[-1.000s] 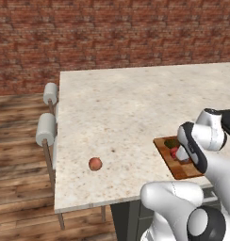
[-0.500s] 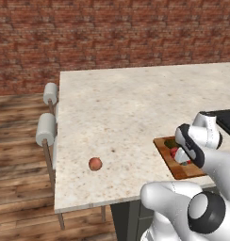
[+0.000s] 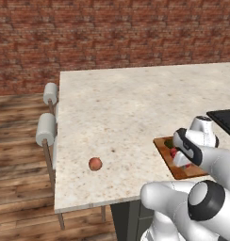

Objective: Place the avocado, onion, tomato, and bell pepper on the cutting board.

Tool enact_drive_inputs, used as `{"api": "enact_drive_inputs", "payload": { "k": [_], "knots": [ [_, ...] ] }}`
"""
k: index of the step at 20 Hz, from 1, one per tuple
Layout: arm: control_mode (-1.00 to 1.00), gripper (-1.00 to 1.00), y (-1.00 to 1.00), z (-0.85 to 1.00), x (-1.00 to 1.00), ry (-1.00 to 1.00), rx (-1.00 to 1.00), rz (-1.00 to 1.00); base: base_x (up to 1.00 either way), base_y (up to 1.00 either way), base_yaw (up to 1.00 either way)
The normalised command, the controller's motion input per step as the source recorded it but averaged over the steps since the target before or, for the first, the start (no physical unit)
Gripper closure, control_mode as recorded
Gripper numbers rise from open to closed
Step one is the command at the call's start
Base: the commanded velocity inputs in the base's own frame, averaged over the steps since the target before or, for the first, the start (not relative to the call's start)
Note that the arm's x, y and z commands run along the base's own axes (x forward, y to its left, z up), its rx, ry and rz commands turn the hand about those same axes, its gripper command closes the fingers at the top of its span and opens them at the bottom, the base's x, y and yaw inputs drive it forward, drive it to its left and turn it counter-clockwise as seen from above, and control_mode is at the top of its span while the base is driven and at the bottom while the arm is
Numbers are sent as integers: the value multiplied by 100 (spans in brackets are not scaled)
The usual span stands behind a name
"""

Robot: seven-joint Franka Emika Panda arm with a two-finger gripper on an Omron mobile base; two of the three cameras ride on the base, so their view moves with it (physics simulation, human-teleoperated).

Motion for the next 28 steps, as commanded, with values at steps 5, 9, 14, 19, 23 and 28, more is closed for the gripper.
{"api": "enact_drive_inputs", "payload": {
  "k": [5,9,14,19,23,28],
  "knots": [
    [-100,100,-2,-24,2,2,0,0,0,0,0],
    [-100,100,0,-22,0,2,0,0,0,0,0],
    [-100,-100,0,-25,0,3,0,0,0,0,0],
    [-100,-100,-6,-8,0,1,0,0,0,0,0],
    [-100,-100,-4,0,0,0,0,0,0,0,0],
    [-100,-100,0,18,0,0,0,0,0,0,0]
  ]
}}
